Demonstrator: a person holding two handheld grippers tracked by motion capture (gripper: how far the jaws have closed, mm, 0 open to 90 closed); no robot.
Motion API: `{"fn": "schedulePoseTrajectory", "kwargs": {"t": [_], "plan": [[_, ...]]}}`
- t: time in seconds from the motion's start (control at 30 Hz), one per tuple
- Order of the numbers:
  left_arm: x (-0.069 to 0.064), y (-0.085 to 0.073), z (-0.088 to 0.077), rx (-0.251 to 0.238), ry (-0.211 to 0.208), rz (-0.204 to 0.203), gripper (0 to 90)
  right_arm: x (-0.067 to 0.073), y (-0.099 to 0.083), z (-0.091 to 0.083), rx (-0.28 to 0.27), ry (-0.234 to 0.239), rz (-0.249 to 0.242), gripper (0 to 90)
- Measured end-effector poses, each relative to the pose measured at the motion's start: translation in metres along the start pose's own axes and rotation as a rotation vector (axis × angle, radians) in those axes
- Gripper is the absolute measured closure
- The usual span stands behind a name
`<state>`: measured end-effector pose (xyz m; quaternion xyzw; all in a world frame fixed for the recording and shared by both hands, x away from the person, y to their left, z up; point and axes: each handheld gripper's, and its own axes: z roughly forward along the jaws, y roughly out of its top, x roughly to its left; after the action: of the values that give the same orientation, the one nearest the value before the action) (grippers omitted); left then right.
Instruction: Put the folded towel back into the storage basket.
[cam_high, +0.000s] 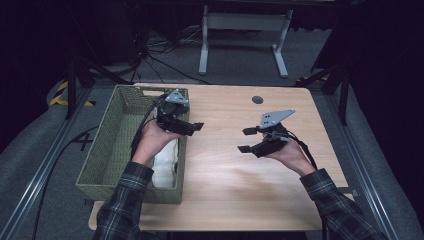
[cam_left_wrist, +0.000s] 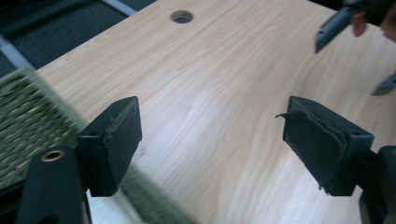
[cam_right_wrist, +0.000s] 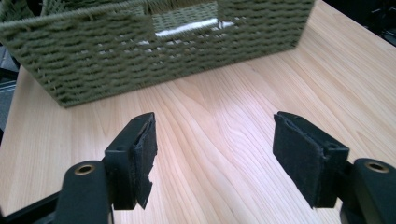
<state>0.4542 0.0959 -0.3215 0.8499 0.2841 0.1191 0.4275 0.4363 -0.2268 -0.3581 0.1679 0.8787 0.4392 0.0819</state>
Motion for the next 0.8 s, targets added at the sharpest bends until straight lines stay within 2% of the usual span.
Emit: {"fn": "schedulePoseTrajectory", "kwargs": {"t": [0.13, 0.2, 0.3, 0.37, 0.4, 0.43, 0.5, 0.57, 0.63, 0.67, 0.7, 0.8], "plan": [[-0.023, 0.008, 0.012, 0.008, -0.011, 0.012, 18.1, -0.007, -0.016, -0.017, 0.028, -0.029, 0.001, 29.0], [-0.032, 0.01, 0.017, 0.008, -0.004, 0.015, 17.1, -0.009, -0.022, -0.025, 0.019, -0.039, 0.01, 29.1], [-0.046, 0.011, 0.026, 0.016, -0.016, 0.013, 16.2, -0.01, -0.032, -0.033, 0.025, -0.054, 0.015, 29.1], [-0.056, 0.011, 0.031, 0.029, -0.01, 0.027, 16.2, -0.009, -0.039, -0.037, 0.028, -0.062, 0.019, 28.9], [-0.056, 0.011, 0.031, 0.029, -0.01, 0.027, 16.2, -0.009, -0.044, -0.04, 0.027, -0.069, 0.023, 28.8], [-0.065, 0.008, 0.037, 0.031, 0.005, 0.027, 16.2, -0.009, -0.048, -0.041, 0.026, -0.074, 0.028, 28.7], [-0.069, 0.006, 0.04, 0.025, 0.006, 0.029, 16.2, -0.008, -0.053, -0.043, 0.031, -0.077, 0.032, 28.5], [-0.081, -0.001, 0.048, 0.037, 0.0, 0.032, 16.2, -0.006, -0.063, -0.047, 0.036, -0.091, 0.04, 28.5], [-0.086, -0.004, 0.051, 0.036, -0.002, 0.028, 16.2, -0.006, -0.067, -0.048, 0.043, -0.095, 0.044, 28.4], [-0.091, -0.009, 0.057, 0.037, -0.024, 0.018, 16.2, -0.005, -0.075, -0.05, 0.043, -0.1, 0.062, 28.4], [-0.091, -0.009, 0.057, 0.037, -0.024, 0.018, 16.2, -0.005, -0.078, -0.05, 0.044, -0.102, 0.063, 27.9], [-0.103, -0.018, 0.07, 0.058, -0.028, 0.037, 16.2, -0.004, -0.087, -0.052, 0.05, -0.112, 0.075, 27.3]]}}
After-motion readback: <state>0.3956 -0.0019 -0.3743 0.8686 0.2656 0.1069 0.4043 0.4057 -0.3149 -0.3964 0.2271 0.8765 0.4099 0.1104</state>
